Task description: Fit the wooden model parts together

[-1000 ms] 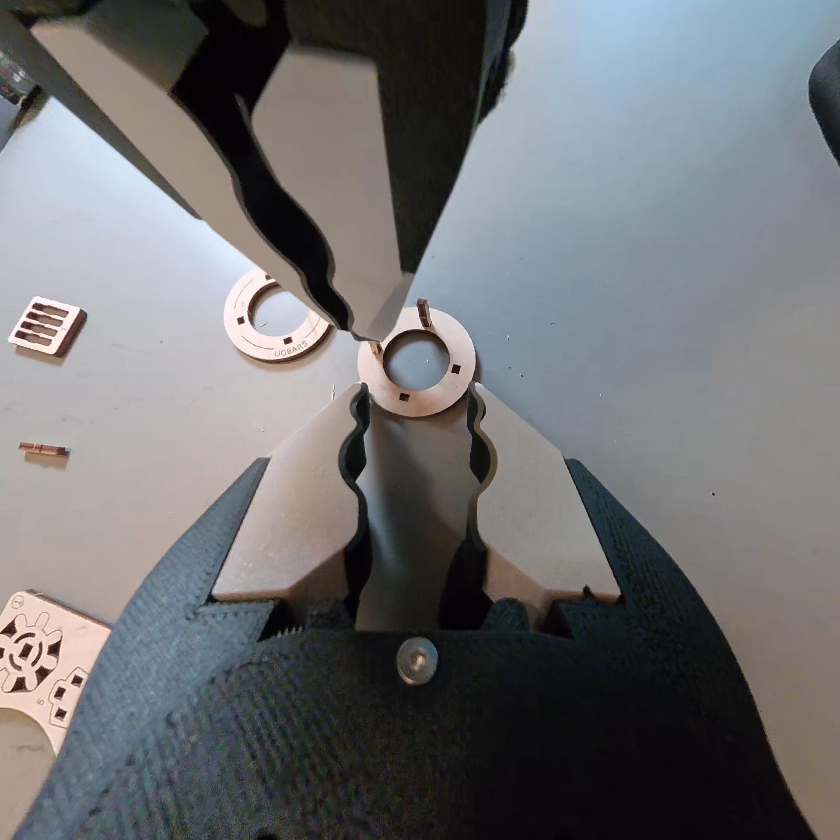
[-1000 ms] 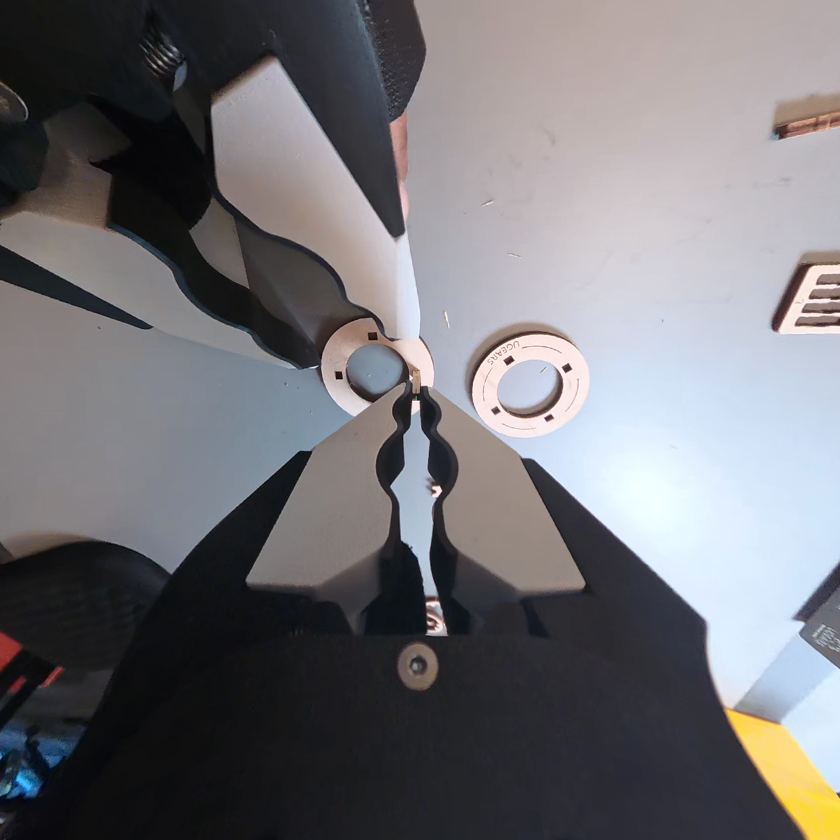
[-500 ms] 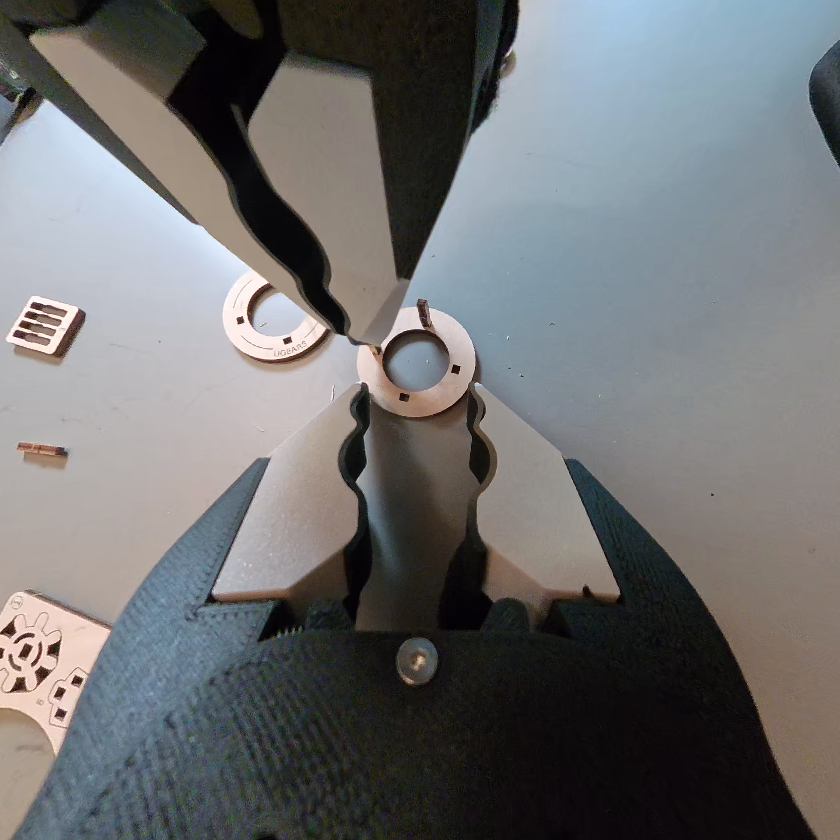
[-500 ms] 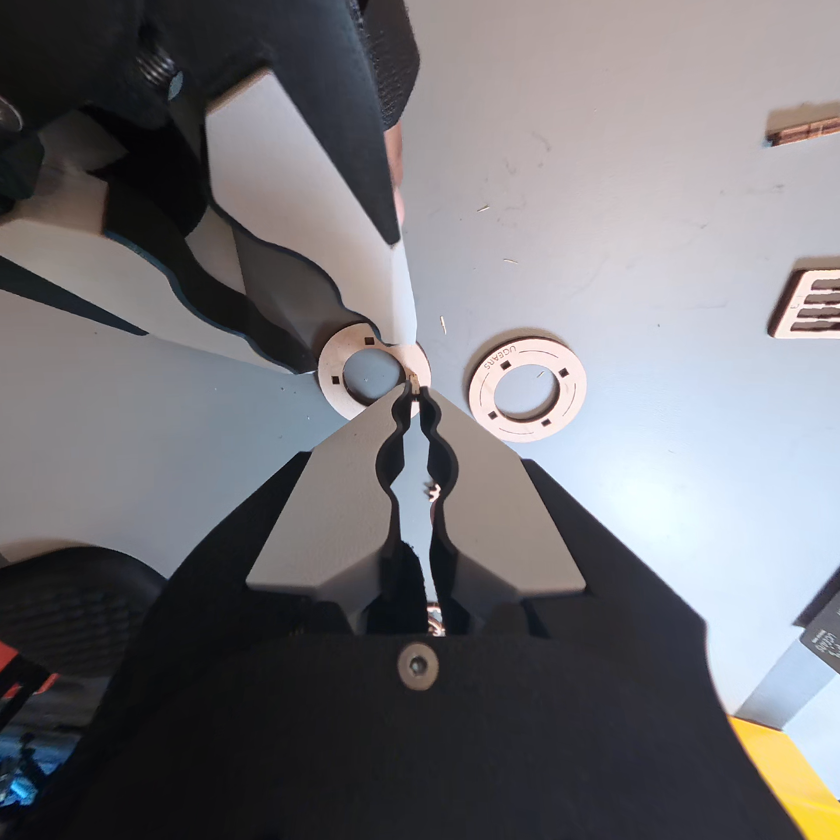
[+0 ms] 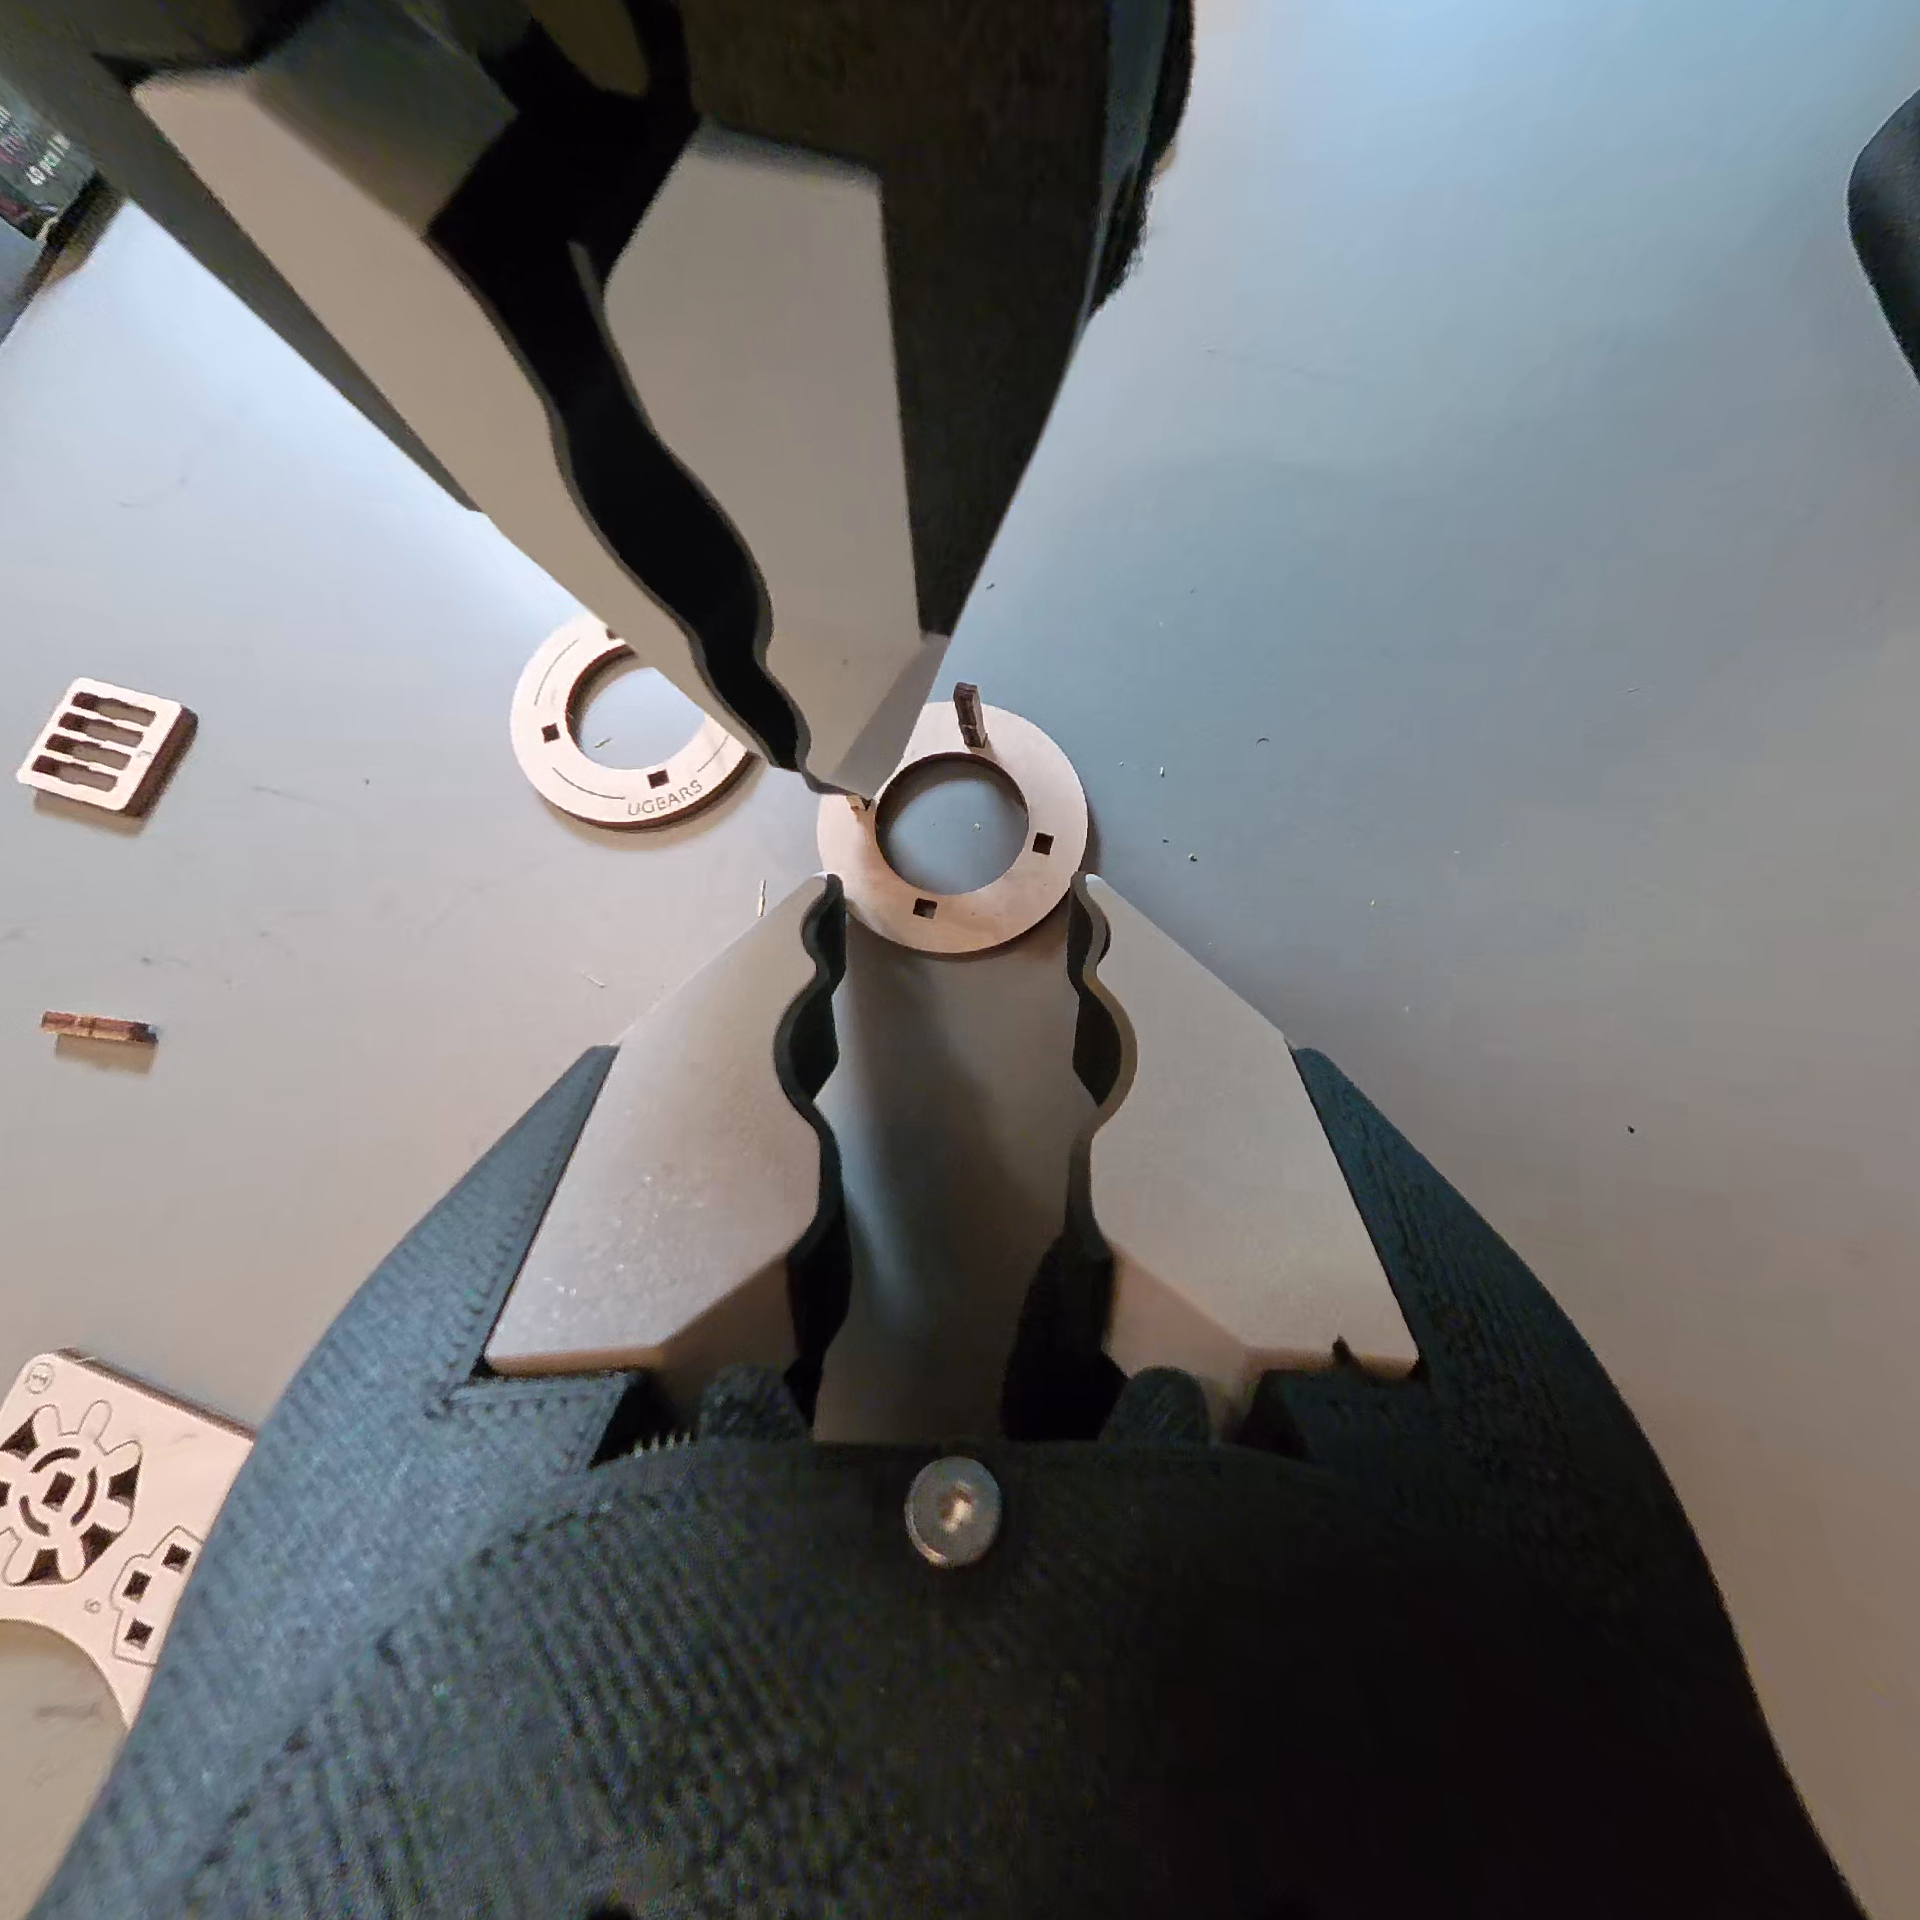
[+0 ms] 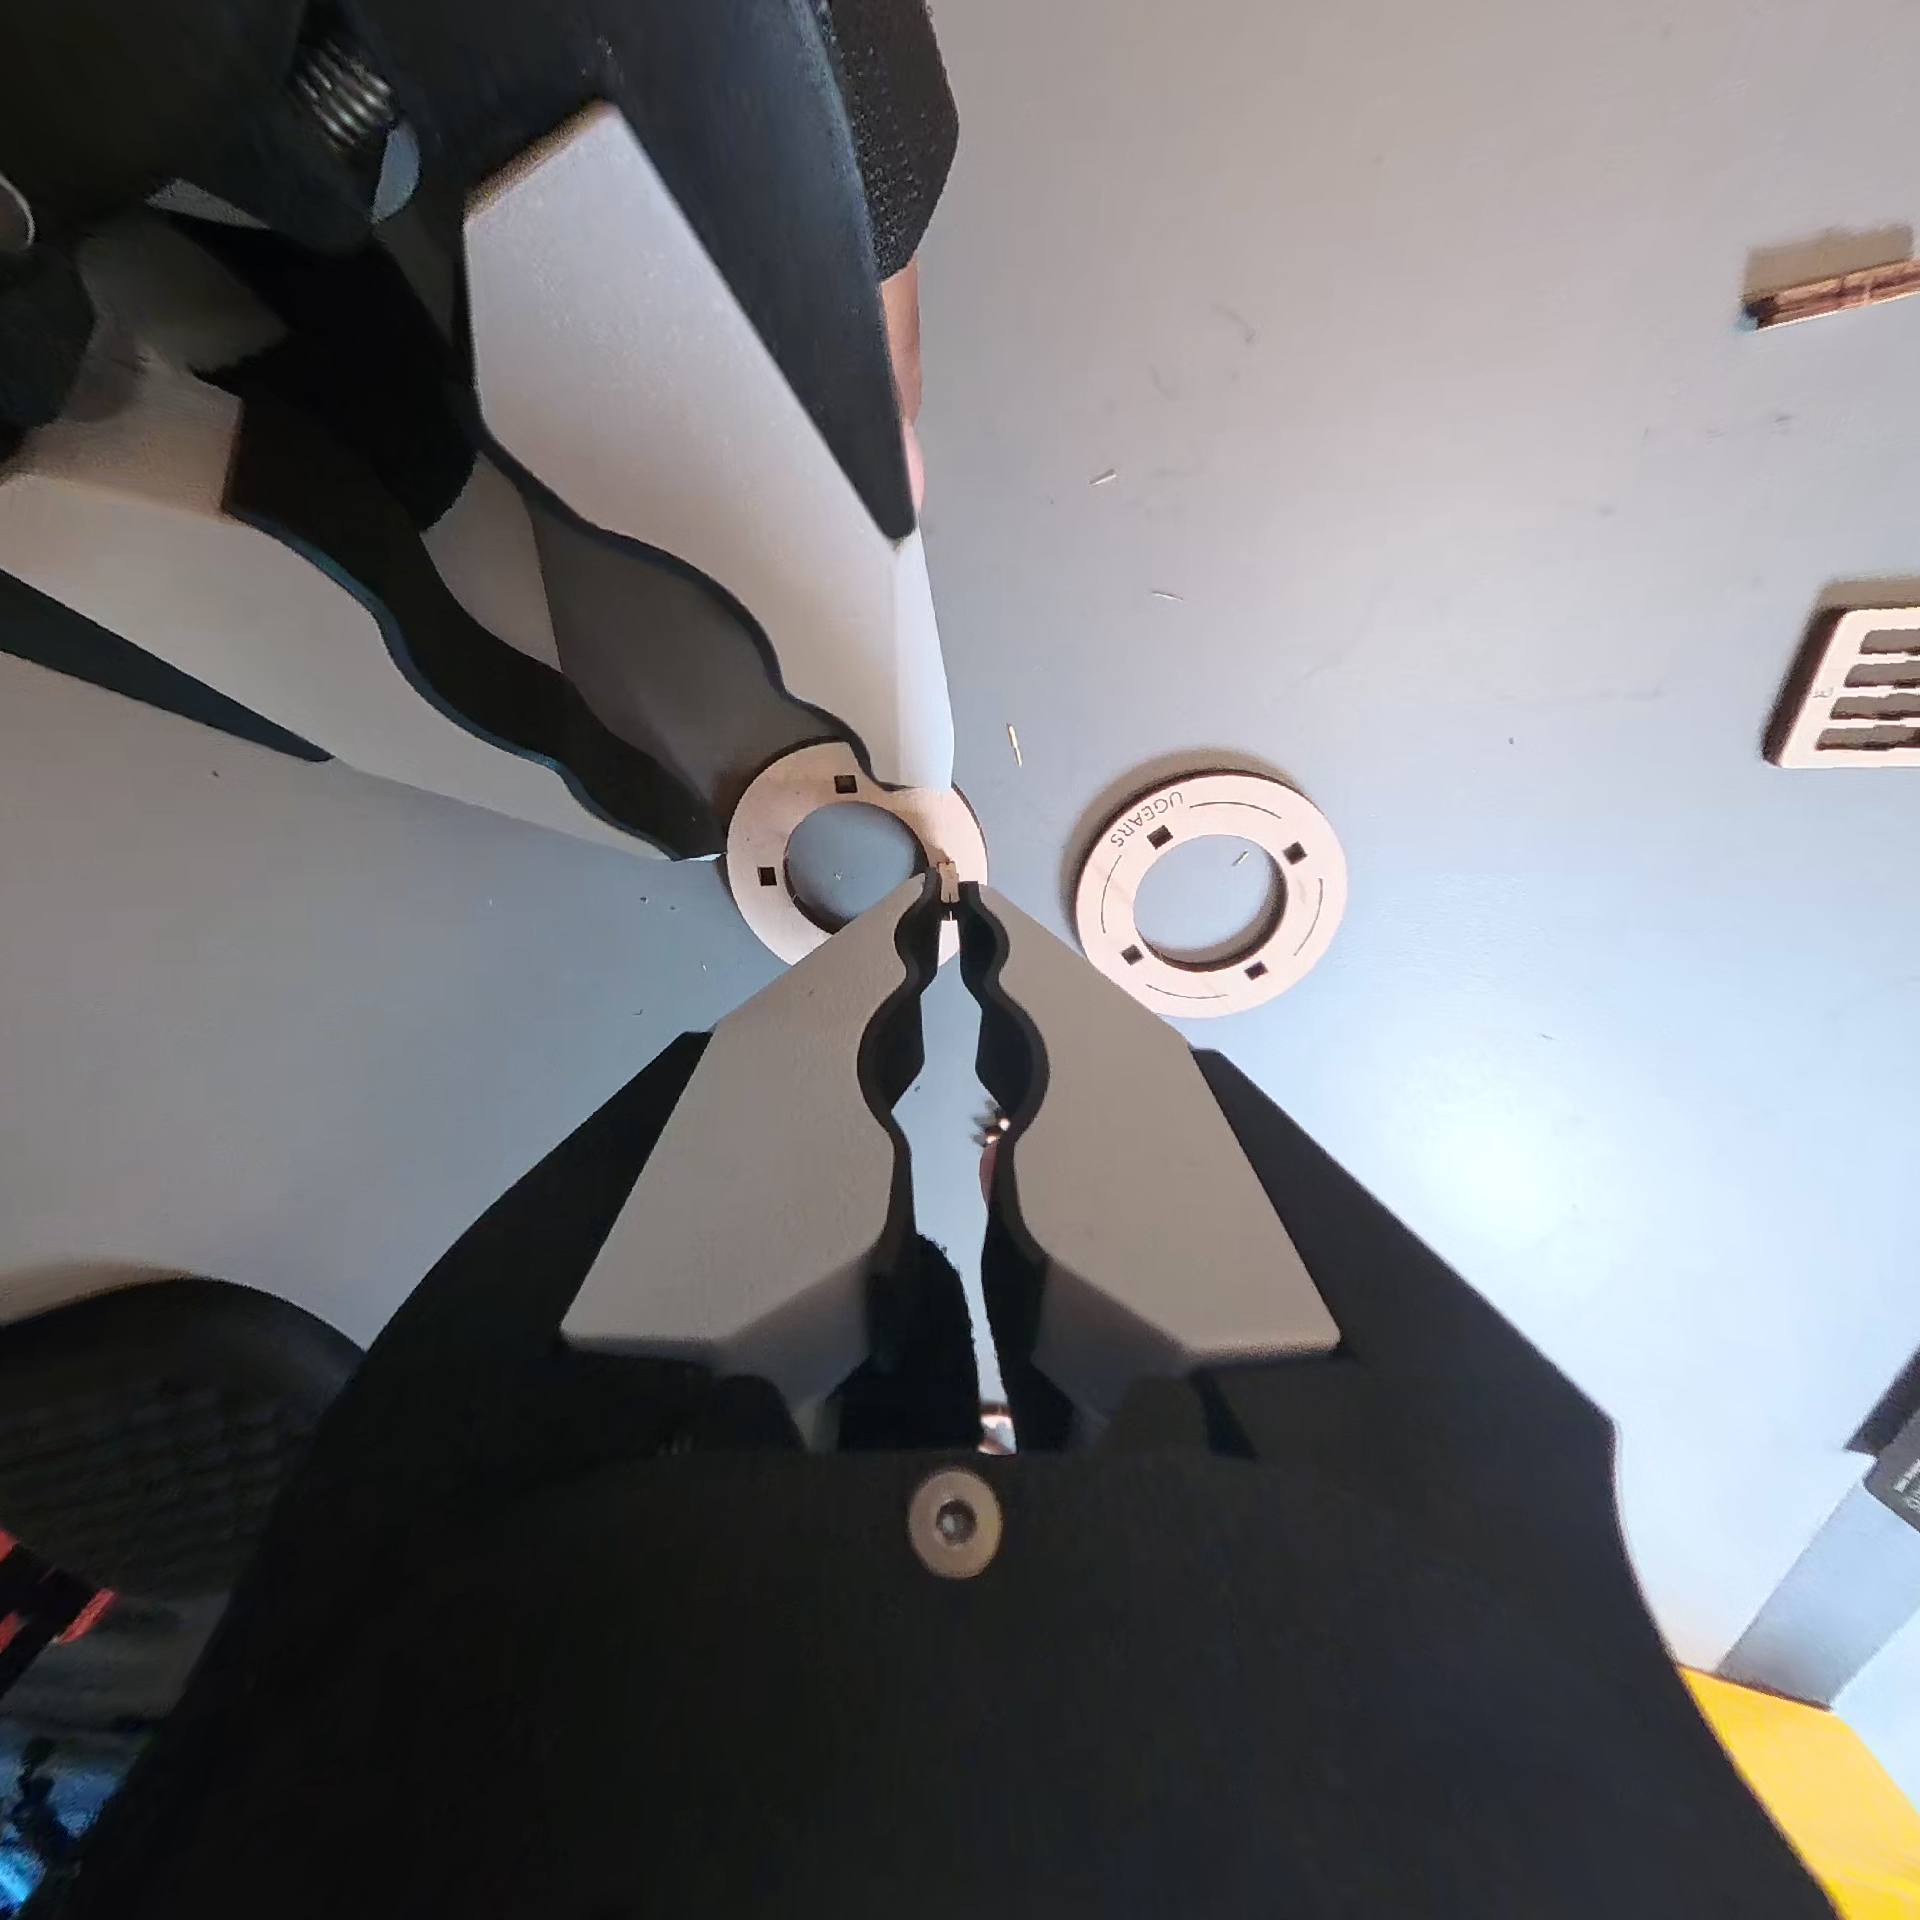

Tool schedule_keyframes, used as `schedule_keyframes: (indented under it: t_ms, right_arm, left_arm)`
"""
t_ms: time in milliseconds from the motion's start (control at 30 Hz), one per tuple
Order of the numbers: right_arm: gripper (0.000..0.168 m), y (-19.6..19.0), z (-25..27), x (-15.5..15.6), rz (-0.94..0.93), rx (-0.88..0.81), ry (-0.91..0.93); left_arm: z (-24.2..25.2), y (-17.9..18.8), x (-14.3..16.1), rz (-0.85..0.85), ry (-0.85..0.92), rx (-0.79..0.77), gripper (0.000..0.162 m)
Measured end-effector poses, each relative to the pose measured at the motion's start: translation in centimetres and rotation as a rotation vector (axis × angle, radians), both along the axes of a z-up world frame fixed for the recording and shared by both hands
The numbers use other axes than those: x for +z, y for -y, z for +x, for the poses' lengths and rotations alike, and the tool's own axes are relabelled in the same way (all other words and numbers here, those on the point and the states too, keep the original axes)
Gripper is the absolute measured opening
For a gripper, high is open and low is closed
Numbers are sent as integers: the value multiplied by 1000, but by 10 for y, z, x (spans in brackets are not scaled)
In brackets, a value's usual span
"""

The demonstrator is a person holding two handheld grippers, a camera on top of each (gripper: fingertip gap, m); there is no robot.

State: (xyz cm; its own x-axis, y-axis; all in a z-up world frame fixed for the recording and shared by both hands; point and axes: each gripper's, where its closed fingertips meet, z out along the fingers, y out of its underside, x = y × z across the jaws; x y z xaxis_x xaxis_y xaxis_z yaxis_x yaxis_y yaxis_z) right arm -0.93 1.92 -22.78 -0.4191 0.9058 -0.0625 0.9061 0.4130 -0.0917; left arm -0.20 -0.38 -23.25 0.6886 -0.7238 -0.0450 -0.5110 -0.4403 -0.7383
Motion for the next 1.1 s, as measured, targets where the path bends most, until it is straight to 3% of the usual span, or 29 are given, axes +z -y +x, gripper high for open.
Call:
schedule_keyframes:
  t_ms: [633, 900, 1100]
  right_arm:
    - [1, 1, -2, 1, -60, 0, -36]
    - [21, -5, -5, 22, -120, -2, -129]
    - [21, -7, 5, 13, -64, 54, -188]
  left_arm:
    - [-1, 0, 0, 1, -3, 4, 42]
    - [0, 0, 0, -1, -1, 1, 42]
    - [0, 0, 0, 0, -1, 0, 42]
